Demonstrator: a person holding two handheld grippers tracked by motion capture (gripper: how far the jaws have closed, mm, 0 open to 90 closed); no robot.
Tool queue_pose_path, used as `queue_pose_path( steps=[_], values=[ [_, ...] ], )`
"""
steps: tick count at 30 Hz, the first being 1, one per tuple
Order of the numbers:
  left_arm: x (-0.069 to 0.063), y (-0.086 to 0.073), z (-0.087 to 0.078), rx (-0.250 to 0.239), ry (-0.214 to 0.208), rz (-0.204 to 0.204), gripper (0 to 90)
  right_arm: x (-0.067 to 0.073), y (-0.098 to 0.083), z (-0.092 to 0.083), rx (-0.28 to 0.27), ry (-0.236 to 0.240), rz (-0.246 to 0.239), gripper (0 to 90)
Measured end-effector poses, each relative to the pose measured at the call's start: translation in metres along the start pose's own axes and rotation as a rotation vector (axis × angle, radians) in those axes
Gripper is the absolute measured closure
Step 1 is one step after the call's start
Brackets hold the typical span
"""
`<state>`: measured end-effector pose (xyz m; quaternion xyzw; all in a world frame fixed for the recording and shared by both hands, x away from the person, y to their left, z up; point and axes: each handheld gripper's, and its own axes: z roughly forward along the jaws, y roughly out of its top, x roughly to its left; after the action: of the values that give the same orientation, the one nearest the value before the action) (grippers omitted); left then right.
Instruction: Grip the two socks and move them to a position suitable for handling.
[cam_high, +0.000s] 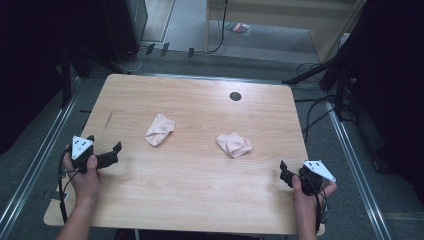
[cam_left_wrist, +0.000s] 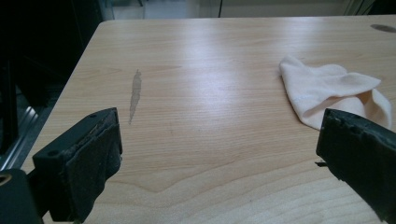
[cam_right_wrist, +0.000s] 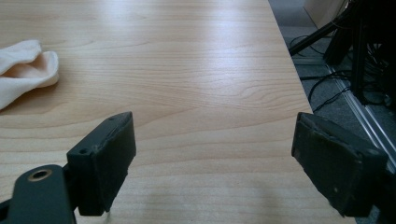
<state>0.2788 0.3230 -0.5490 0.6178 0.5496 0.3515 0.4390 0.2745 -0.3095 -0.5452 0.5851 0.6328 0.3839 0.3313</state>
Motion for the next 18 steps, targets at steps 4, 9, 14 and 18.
queue_pose_path(
  steps=[4,9,14,18],
  values=[
    [-0.002,0.001,0.001,0.013,0.003,0.02,0.5,0.0,0.004,-0.003,-0.001,0.009,0.022,14.3],
    [-0.001,0.001,0.001,0.011,-0.002,0.01,0.6,0.015,0.02,-0.012,-0.036,0.052,0.055,14.9],
    [-0.001,0.001,0.002,0.016,-0.004,0.019,0.6,0.056,0.045,-0.005,-0.025,0.167,0.019,15.5],
    [-0.001,0.001,0.001,0.012,-0.011,0.012,0.6,0.088,0.059,0.007,-0.02,0.19,-0.048,20.7]
  ],
)
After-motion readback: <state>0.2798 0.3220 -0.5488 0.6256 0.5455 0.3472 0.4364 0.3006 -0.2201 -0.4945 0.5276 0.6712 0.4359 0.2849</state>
